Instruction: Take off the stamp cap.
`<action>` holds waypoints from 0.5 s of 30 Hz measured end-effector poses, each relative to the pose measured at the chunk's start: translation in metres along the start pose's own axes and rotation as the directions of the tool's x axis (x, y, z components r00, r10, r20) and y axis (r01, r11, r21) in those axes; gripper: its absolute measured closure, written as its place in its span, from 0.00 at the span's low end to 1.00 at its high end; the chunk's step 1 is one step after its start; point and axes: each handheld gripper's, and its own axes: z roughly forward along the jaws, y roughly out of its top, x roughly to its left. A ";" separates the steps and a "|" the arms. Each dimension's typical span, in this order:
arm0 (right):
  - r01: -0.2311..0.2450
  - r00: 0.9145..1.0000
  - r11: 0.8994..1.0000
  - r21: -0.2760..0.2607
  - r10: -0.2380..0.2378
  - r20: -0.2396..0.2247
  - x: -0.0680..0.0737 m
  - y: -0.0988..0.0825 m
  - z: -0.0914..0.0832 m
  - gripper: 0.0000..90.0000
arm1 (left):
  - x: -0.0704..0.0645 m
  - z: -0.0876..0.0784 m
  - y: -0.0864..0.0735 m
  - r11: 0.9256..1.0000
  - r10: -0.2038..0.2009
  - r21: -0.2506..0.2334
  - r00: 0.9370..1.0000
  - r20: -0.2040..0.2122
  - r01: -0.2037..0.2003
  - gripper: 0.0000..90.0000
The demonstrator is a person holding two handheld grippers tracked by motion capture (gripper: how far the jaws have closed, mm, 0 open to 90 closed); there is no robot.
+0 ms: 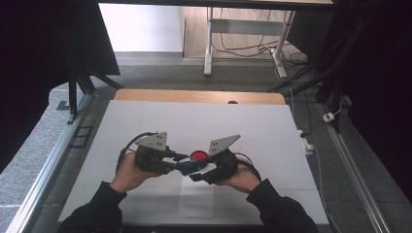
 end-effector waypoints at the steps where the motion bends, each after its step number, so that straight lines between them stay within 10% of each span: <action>1: 0.002 1.000 1.000 -0.004 -0.002 -0.006 0.000 0.000 0.001 0.57 | 0.000 0.000 0.000 1.000 0.003 -0.001 1.000 0.002 -0.003 0.78; 15: 0.038 0.995 0.999 -0.029 -0.041 -0.090 -0.003 0.000 0.002 0.71 | 0.000 -0.001 -0.001 0.999 0.031 -0.018 0.999 0.021 -0.030 0.78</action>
